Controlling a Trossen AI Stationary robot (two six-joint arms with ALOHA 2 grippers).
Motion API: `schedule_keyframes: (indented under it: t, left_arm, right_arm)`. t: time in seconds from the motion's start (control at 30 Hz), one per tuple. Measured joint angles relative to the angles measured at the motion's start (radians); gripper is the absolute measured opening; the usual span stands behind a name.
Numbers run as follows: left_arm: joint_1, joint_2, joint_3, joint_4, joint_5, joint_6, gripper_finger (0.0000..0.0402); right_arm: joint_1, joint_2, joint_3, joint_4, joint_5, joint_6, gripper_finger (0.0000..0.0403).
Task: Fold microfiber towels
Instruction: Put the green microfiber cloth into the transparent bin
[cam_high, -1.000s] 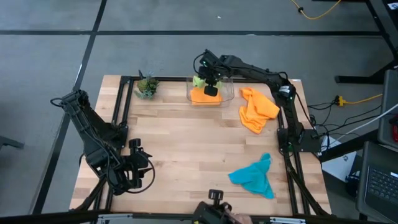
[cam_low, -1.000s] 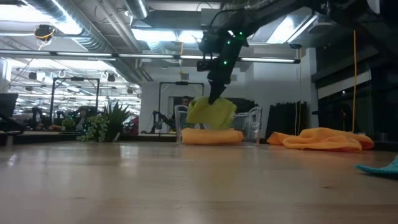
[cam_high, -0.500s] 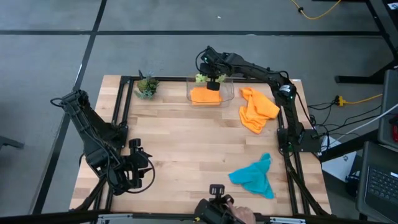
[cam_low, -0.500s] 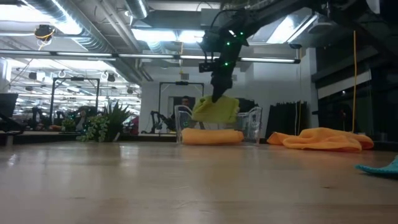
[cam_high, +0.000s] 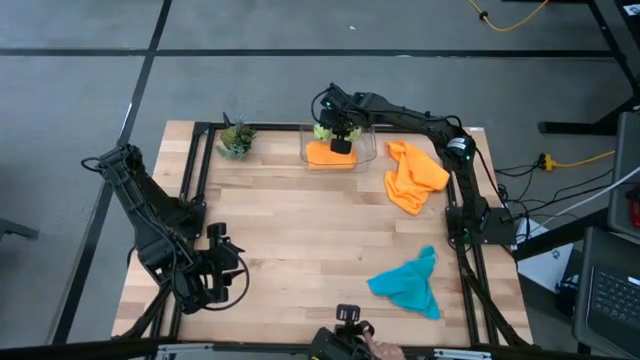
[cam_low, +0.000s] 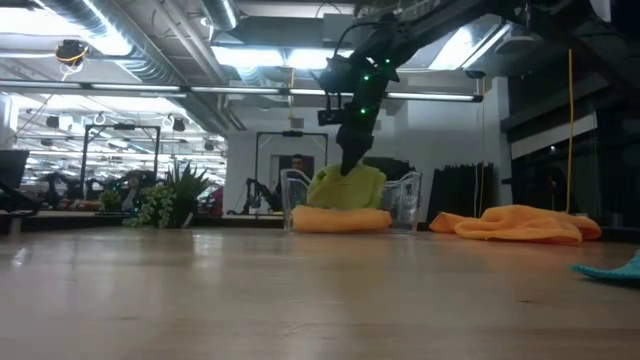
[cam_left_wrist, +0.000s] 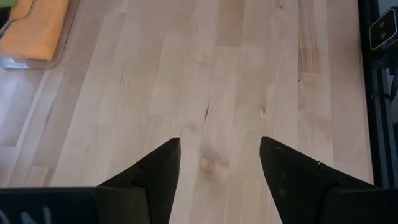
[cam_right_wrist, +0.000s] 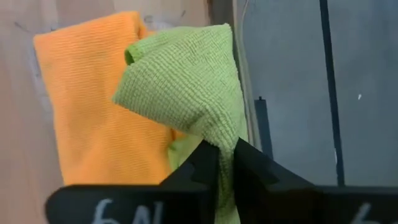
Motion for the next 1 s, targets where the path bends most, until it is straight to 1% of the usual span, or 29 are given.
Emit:
schedule_keyframes:
  t: [0.13,0.43,0.7,0.9,1.0]
  left_arm:
    - [0.000,0.000,0.000,0.000,0.000,0.000,0.0213]
    - [0.000,0.000,0.000,0.000,0.000,0.000,0.0213]
    - [0.000,0.000,0.000,0.000,0.000,0.000,0.0213]
    - [0.000,0.000,0.000,0.000,0.000,0.000,0.0213]
    - [0.000,0.000,0.000,0.000,0.000,0.000,0.0213]
  right_arm:
    - [0.017,0.000,-0.006,-0.019,-0.017,0.039,0.0055]
    - [0.076,0.000,-0.007,-0.114,-0.140,0.091,0.0062]
    - [0.092,0.000,-0.007,-0.173,-0.152,0.162,0.0066]
    - [0.090,0.000,-0.007,-0.179,-0.126,0.150,0.0095]
    - [0.090,0.000,-0.007,-0.168,-0.124,0.137,0.0102]
